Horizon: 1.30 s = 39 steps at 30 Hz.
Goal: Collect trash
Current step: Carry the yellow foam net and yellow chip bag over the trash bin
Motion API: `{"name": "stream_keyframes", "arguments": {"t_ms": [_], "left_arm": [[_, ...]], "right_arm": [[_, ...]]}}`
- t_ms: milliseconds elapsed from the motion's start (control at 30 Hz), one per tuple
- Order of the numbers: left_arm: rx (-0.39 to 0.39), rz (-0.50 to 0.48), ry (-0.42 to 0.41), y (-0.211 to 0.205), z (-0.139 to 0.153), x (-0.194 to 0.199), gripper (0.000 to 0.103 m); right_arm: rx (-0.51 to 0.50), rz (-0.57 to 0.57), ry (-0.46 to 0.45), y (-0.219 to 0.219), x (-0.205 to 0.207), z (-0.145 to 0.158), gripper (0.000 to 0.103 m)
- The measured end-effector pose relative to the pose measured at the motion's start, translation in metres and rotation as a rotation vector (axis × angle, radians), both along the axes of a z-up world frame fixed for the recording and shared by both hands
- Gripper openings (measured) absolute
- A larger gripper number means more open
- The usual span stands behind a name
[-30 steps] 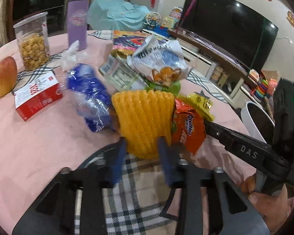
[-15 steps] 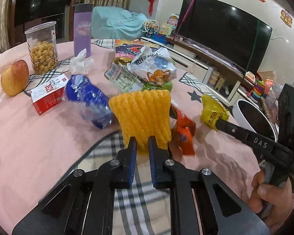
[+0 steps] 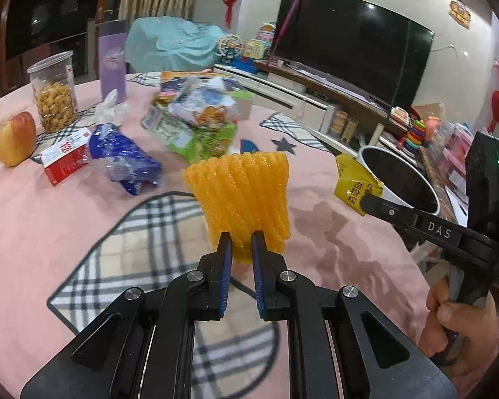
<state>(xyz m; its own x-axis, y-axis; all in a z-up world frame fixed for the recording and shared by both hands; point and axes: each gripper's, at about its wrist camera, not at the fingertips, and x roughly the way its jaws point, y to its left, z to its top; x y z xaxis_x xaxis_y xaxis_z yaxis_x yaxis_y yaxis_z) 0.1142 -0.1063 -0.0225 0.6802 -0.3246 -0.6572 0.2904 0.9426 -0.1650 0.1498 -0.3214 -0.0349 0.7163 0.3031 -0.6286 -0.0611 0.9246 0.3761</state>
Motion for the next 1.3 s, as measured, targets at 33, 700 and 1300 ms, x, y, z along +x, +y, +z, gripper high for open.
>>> {"name": "stream_keyframes", "arguments": {"t_ms": [33,700,1300], "left_arm": [[0.001,-0.007,0.0,-0.004,0.0,-0.002,0.011],[0.021,-0.19,-0.017,-0.096,0.01,-0.006,0.011],[0.041,-0.278,-0.025,-0.156,0.018,0.009,0.011]], "right_arm": [[0.001,-0.009,0.002,-0.003,-0.004,0.0,0.006],[0.01,-0.15,-0.043,-0.069,-0.048,0.019,0.006],[0.007,-0.242,-0.052,-0.118,-0.052,0.023,0.006]]}}
